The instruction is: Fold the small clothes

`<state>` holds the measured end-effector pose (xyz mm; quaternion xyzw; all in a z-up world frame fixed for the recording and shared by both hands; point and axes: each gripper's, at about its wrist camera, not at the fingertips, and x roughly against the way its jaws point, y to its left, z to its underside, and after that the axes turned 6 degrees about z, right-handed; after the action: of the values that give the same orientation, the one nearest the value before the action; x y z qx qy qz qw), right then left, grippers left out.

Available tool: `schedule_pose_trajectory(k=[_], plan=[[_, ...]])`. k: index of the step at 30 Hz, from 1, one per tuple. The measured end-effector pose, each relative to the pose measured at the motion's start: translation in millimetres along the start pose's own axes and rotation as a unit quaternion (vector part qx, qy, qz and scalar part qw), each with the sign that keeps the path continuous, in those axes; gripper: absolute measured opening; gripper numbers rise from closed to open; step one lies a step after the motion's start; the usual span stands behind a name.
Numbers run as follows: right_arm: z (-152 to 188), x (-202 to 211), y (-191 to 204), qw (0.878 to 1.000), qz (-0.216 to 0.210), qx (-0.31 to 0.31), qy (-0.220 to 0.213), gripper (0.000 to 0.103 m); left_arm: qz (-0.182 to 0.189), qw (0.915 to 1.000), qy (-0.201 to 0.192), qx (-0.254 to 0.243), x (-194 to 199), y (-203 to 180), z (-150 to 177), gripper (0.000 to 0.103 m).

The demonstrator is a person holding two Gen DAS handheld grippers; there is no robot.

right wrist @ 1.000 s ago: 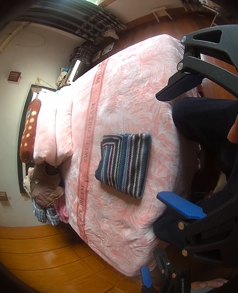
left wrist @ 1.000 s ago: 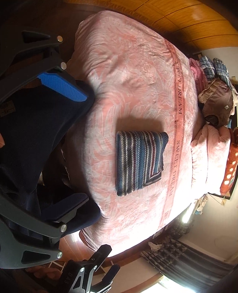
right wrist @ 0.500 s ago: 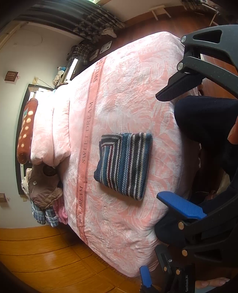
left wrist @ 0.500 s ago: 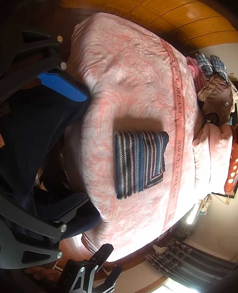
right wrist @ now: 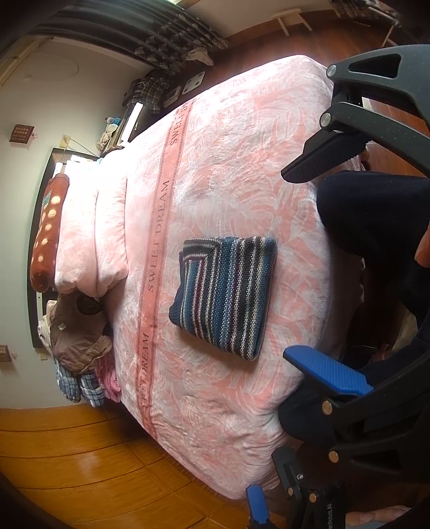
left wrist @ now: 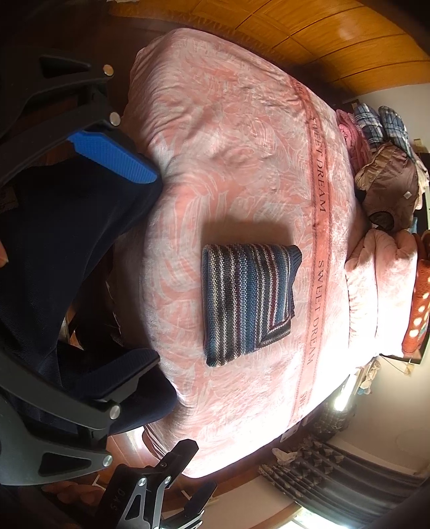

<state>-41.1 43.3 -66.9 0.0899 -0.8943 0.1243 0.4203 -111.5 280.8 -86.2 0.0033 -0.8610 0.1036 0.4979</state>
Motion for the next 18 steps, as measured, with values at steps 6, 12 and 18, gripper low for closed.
schedule_pose_trajectory(k=[6,12,18], plan=[[-0.4,-0.8,2.0,1.000,0.000,0.001,0.001,0.099,-0.004,1.0000,-0.003,0.000,-0.4,0.7,-1.1,0.100],[-0.3,-2.1,3.8,1.000,0.001,0.003,0.001,0.099,-0.005,1.0000,-0.003,0.001,-0.4,0.0,-0.8,0.100],[-1.2,-2.9,5.1,1.000,0.001,0.003,-0.003,0.099,-0.006,1.0000,-0.004,-0.001,-1.1,2.3,-3.1,0.100]])
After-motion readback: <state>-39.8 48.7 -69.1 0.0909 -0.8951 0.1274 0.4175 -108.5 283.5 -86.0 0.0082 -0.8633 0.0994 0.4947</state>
